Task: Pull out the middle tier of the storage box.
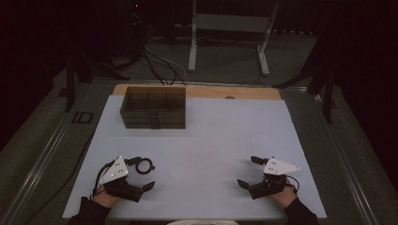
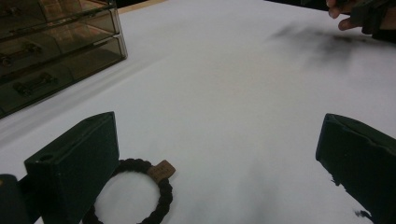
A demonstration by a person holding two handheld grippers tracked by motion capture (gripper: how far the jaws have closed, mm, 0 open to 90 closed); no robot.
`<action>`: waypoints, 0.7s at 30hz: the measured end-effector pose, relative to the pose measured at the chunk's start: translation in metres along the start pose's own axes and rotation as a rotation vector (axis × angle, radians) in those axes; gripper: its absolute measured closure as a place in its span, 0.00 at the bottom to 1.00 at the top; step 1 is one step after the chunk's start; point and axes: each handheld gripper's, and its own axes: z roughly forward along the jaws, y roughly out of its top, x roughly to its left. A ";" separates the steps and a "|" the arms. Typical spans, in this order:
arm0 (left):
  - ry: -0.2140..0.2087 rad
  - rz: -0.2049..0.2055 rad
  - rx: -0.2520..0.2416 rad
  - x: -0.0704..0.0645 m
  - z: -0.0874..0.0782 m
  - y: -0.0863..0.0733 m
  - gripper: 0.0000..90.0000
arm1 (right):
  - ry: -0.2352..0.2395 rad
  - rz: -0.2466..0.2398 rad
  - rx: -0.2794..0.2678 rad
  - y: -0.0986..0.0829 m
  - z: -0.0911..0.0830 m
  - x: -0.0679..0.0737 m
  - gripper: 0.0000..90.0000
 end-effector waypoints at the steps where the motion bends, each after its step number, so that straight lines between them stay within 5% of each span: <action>1: 0.000 0.000 0.000 0.000 0.000 0.000 0.01 | -0.003 -0.002 -0.002 0.000 0.000 0.000 0.00; 10: 0.001 0.003 -0.005 0.000 0.001 0.002 0.01 | 0.009 0.021 -0.006 -0.004 -0.003 -0.005 0.00; 21: -0.036 0.015 0.004 -0.001 0.001 0.000 0.01 | 0.047 -0.009 0.020 -0.002 0.000 0.002 0.00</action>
